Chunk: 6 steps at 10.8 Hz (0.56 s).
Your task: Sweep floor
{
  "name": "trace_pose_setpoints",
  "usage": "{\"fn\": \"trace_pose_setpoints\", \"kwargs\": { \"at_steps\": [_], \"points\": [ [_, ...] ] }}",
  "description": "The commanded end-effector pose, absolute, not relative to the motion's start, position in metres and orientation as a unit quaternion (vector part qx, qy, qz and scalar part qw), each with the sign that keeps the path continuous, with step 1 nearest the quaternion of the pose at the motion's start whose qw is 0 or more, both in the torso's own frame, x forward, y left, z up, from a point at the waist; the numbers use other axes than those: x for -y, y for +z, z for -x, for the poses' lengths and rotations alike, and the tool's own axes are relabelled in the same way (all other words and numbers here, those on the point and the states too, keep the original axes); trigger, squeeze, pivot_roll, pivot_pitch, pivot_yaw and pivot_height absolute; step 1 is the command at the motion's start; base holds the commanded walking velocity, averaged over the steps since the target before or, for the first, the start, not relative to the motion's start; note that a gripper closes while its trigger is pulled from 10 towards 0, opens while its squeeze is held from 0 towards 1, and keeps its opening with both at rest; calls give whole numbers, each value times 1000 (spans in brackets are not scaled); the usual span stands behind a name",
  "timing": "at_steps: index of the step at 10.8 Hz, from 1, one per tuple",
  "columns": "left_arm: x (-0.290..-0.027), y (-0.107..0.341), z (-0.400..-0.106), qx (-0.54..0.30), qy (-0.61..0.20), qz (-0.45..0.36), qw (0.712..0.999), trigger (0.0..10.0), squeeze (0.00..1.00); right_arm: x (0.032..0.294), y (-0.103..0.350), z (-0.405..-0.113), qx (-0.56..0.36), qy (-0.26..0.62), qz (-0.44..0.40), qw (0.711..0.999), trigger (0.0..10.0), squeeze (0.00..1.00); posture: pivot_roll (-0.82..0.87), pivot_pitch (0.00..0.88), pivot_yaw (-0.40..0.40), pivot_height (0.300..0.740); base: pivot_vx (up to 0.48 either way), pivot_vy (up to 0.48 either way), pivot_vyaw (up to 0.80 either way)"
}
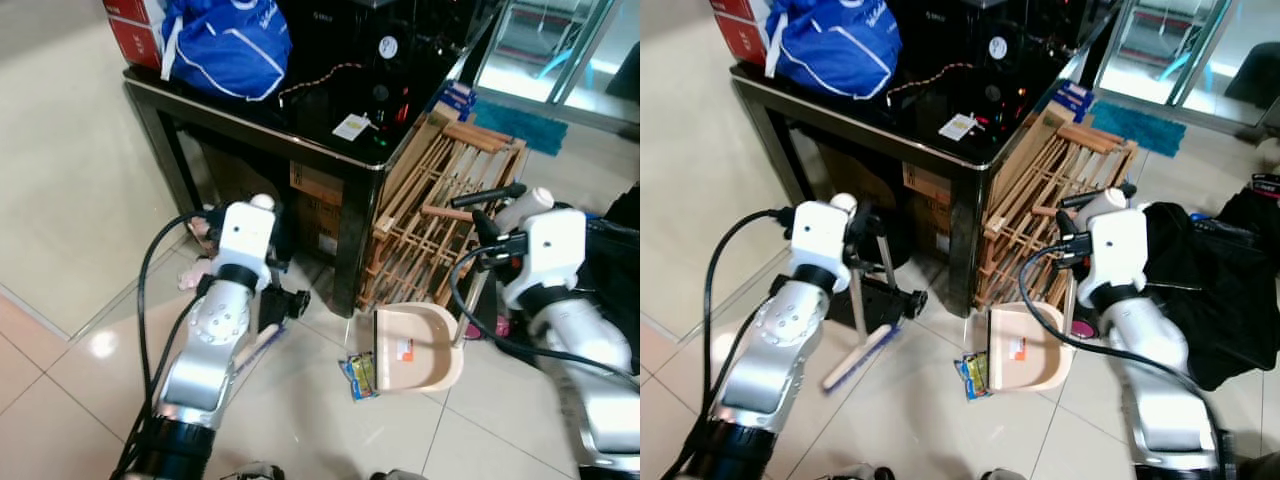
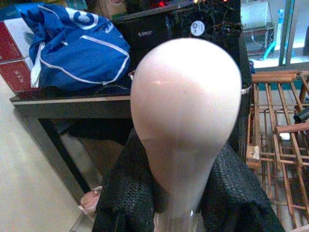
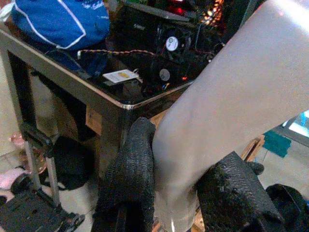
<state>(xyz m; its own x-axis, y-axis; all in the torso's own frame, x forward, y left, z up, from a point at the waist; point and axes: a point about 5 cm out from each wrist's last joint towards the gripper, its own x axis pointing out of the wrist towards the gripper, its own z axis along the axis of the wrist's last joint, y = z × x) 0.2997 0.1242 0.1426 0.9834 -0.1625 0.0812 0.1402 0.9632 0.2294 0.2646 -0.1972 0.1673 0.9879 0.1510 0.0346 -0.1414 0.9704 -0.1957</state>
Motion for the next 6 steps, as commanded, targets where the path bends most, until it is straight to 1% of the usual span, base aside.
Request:
{"fn": "trace_pose_setpoints", "kwargs": {
  "at_steps": [1,2,3,6],
  "points": [
    [-128,152,-298,67,-73,-117,988,10000,0,200,164,-261,-5,86,93,992,10000,0,-49,83,21,740,0,0,0],
    [-130,153,-298,67,-72,-118,988,10000,0,200,165,-258,-27,108,89,990,10000,0,-48,79,19,740,0,0,0],
    [-131,156,-297,68,-69,-121,988,10000,0,205,176,-257,-37,122,90,988,10000,0,-49,72,17,740,0,0,0],
    [-131,157,-296,72,-69,-121,988,10000,0,218,200,-256,-37,140,69,987,10000,0,-53,59,19,740,0,0,0]
  ]
}}
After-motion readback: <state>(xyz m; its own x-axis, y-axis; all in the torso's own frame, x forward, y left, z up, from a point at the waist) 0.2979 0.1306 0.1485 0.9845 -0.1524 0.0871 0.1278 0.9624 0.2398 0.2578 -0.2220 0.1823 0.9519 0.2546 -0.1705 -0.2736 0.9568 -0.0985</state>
